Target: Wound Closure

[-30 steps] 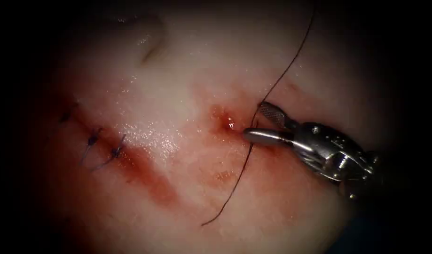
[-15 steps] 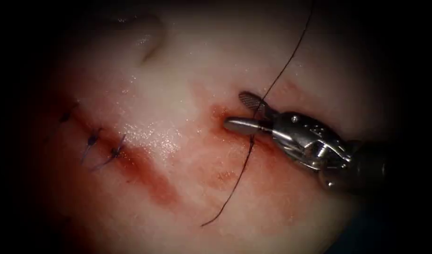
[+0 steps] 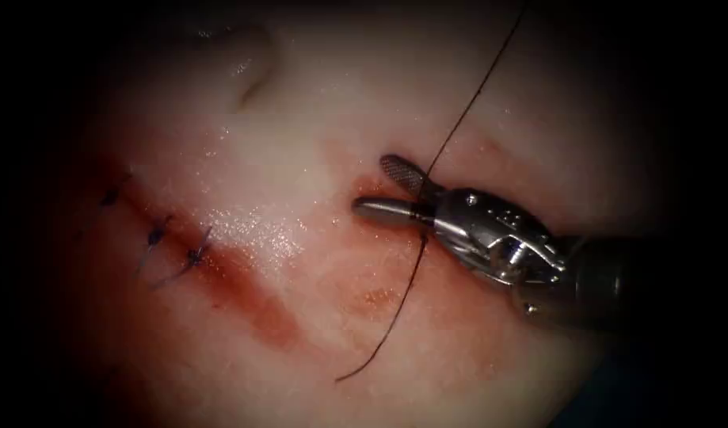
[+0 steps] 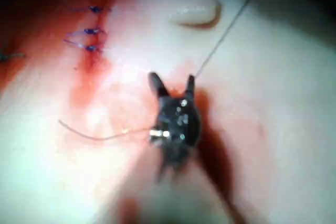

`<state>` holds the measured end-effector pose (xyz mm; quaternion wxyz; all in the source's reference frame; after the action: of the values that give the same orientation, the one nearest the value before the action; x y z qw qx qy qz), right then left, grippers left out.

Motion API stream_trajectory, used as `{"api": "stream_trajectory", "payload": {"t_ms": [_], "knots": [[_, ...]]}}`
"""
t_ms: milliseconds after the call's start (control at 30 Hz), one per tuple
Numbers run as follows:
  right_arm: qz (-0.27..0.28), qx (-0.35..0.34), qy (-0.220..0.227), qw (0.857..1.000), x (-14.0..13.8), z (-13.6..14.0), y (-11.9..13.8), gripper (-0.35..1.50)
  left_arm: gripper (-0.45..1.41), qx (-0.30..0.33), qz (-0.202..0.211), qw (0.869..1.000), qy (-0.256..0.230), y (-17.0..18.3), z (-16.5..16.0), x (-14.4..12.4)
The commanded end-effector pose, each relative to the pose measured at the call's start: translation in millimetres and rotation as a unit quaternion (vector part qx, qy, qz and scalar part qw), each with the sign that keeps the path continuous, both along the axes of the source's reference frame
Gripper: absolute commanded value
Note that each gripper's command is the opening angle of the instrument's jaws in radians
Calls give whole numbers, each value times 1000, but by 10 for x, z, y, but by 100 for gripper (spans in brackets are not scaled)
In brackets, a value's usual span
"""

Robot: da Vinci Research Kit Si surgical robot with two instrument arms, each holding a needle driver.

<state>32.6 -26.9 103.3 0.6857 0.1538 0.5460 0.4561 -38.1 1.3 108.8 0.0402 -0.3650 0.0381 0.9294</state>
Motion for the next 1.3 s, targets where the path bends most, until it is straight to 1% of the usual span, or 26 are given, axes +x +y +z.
{"api": "stream_trajectory", "payload": {"t_ms": [33,300,467,733,933,1033,1100,1167,1200,1233,1267,1300], "knots": [[-1,1,2,1000,9,4,-2,124,-45,-1,0,1000,0,4,3,-6],[-1,0,1,1000,8,6,0,124,-45,-3,2,1000,0,-1,-1,-8],[-2,-1,1,1000,7,10,0,124,-45,0,2,1000,-2,-6,-9,-9],[-12,1,9,1000,5,14,0,124,-45,-2,7,1000,-9,-16,-24,2],[-16,1,11,1000,9,14,-2,124,-45,-2,6,1000,-8,-14,-25,3],[-17,1,12,1000,9,15,-2,119,-45,-2,4,1000,-7,-13,-23,-2],[-17,0,12,1000,8,15,-2,111,-45,-3,2,1000,-5,-12,-20,-5],[-17,0,12,1000,8,15,-2,84,-45,-4,1,1000,-4,-12,-18,-8],[-19,1,13,1000,8,14,-3,44,-45,-5,1,1000,-4,-12,-17,-9],[-28,2,19,999,7,14,-3,-22,-45,-5,1,1000,-3,-12,-16,-9],[-33,2,22,999,6,14,-4,-35,-45,-5,1,1000,-4,-13,-15,-10],[-37,-1,23,999,6,14,-4,-35,-45,-5,1,1000,-4,-13,-15,-9]]}}
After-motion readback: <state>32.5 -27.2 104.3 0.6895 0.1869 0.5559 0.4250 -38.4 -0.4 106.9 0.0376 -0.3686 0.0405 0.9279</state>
